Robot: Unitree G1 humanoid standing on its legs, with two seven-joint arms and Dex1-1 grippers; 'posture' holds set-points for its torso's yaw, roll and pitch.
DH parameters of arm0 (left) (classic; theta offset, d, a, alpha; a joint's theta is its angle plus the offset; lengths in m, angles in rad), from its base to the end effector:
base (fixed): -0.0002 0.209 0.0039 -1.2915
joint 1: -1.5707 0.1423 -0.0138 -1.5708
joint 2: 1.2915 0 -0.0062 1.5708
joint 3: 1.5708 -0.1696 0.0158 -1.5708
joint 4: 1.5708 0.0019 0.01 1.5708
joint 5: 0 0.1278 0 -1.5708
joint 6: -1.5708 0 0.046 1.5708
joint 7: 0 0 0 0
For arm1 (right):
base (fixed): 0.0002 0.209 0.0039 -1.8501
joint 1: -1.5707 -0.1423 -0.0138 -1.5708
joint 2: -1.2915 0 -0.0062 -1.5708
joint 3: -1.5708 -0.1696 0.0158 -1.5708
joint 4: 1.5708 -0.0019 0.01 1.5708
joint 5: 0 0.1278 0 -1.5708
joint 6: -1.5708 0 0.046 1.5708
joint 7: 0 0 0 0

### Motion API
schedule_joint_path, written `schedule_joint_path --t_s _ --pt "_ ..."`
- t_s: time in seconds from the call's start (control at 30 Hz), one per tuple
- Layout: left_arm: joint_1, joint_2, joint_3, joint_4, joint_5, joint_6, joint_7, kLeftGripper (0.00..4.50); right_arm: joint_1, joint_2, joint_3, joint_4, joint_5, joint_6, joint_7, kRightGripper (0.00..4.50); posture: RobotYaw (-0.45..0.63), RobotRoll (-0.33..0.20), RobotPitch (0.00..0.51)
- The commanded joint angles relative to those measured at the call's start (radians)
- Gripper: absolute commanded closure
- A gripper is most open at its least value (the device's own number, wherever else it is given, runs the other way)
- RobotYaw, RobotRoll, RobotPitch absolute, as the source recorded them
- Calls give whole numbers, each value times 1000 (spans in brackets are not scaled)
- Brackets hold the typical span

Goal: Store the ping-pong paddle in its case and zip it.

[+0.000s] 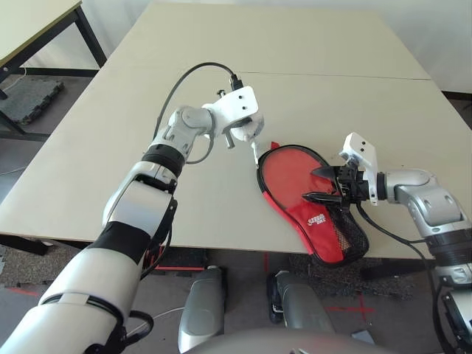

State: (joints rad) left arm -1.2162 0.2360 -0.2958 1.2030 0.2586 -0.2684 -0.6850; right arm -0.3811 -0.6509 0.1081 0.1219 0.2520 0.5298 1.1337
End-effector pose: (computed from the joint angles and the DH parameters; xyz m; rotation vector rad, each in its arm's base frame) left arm 0.3512 0.1189 0.1932 0.8483 0.0039 -0.8998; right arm 0.2523 -0.2392 0.1267 -0.2042 0.5001 1.0695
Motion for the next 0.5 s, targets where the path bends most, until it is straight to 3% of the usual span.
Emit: schedule_joint_path --t_s 0.03,0.5 --pt "-39 -26 -7 42 31 -32 35 4485 58 3 61 36 -21 52 -7 0 65 0 165" --pt "-129 -137 12 103 72 -52 157 4485 113 6 40 -39 20 92 -52 0 15 0 178"
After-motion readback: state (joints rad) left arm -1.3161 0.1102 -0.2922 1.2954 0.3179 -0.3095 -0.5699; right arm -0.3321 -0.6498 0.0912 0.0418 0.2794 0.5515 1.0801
